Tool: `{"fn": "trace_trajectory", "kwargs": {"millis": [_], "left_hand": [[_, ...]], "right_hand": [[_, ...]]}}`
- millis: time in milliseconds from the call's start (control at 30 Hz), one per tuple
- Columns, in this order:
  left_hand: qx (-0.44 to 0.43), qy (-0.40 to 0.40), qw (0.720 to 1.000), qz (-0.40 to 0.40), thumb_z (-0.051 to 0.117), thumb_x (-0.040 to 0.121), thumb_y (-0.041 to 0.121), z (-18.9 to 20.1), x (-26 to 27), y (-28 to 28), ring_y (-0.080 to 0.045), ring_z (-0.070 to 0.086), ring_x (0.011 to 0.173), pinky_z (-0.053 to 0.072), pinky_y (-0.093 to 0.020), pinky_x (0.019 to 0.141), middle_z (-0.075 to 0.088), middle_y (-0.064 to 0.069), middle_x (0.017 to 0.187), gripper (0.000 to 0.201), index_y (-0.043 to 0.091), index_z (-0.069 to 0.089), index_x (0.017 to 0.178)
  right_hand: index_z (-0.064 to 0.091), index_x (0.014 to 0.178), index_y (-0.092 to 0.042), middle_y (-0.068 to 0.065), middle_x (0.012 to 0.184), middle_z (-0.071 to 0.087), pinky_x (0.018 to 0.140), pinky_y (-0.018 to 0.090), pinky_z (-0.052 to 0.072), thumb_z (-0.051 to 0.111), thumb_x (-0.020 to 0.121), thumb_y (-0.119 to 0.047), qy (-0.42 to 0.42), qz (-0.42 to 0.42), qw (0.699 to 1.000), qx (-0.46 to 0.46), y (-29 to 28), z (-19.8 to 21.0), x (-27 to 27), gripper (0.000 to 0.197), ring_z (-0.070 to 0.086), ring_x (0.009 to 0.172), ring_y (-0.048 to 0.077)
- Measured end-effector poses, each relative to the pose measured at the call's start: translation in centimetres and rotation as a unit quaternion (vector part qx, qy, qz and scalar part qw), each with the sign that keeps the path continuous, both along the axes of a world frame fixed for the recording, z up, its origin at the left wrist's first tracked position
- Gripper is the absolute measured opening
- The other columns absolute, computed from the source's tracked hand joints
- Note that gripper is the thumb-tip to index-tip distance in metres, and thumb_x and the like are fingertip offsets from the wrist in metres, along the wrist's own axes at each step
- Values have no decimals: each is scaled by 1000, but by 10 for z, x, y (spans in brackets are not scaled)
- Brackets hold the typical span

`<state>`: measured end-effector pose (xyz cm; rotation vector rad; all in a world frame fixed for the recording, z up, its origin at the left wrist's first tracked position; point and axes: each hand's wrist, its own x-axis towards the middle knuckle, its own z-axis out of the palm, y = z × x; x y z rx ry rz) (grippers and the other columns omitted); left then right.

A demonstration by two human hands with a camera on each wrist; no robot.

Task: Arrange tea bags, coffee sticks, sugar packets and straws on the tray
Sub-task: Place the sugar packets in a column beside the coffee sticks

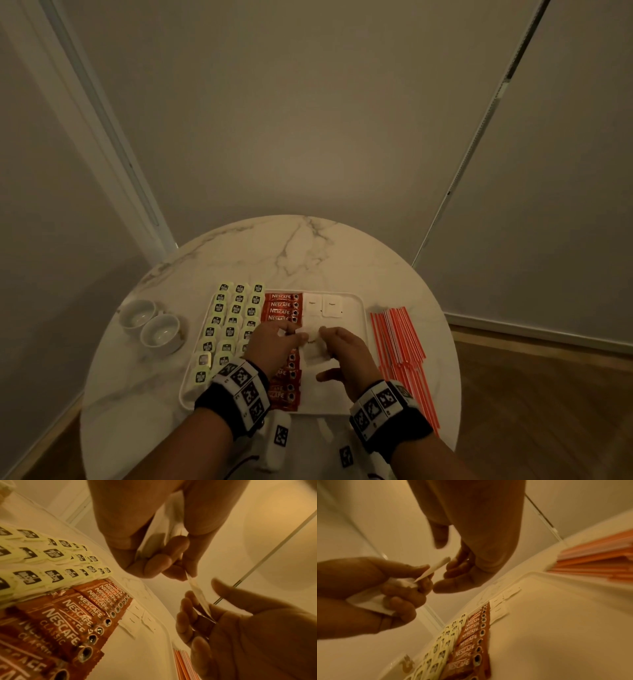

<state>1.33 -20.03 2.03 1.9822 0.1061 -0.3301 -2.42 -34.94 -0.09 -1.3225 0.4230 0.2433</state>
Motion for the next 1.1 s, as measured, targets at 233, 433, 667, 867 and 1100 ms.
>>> {"fn": "trace_trajectory", "kwargs": {"millis": [233, 433, 667, 867, 1100], "left_hand": [[10, 3, 1000, -27, 73, 79, 16, -3, 3, -10, -7, 57, 65, 42, -22, 63, 64, 7, 67, 17, 20, 65, 65], [26, 35, 999, -6, 65, 87, 16, -21, 8, -13, -12, 58, 77, 43, -24, 71, 62, 9, 78, 16, 23, 66, 73], [118, 31, 987, -108, 49, 94, 12, -52, 3, -29, -13, 50, 120, 36, -19, 98, 53, 2, 127, 31, 21, 61, 121], [220, 42, 944, -243, 45, 91, 10, -70, 1, -38, -15, 38, 130, 28, -26, 112, 38, 3, 138, 48, 25, 47, 137], [268, 13, 930, -250, 45, 92, 16, -82, 14, -40, -16, 19, 144, 20, -27, 117, 8, 5, 158, 57, 21, 31, 147]], "right_hand": [[66, 84, -7, 8, 77, 62, 48, 28, 41, 54, 96, -21, 1, -62, 997, -44, 0, -17, 7, 22, 55, 69, 20], [59, 98, -10, 5, 76, 63, 45, 24, 37, 61, 84, -1, 25, -45, 995, -87, -15, -37, -2, 17, 48, 58, 12], [57, 82, -6, 11, 78, 62, 56, 33, 57, 60, 83, 1, 110, -103, 957, -247, -26, -72, 24, 8, 60, 65, 23], [60, 105, -14, 4, 110, 54, 63, 11, 37, 48, 94, -9, 89, 0, 886, -455, -31, -74, 27, 17, 53, 87, 13], [35, 145, -23, 4, 158, 17, 110, 35, 30, 44, 90, -9, 1, 232, 763, -603, -17, -77, 3, 57, 29, 132, 30]]}}
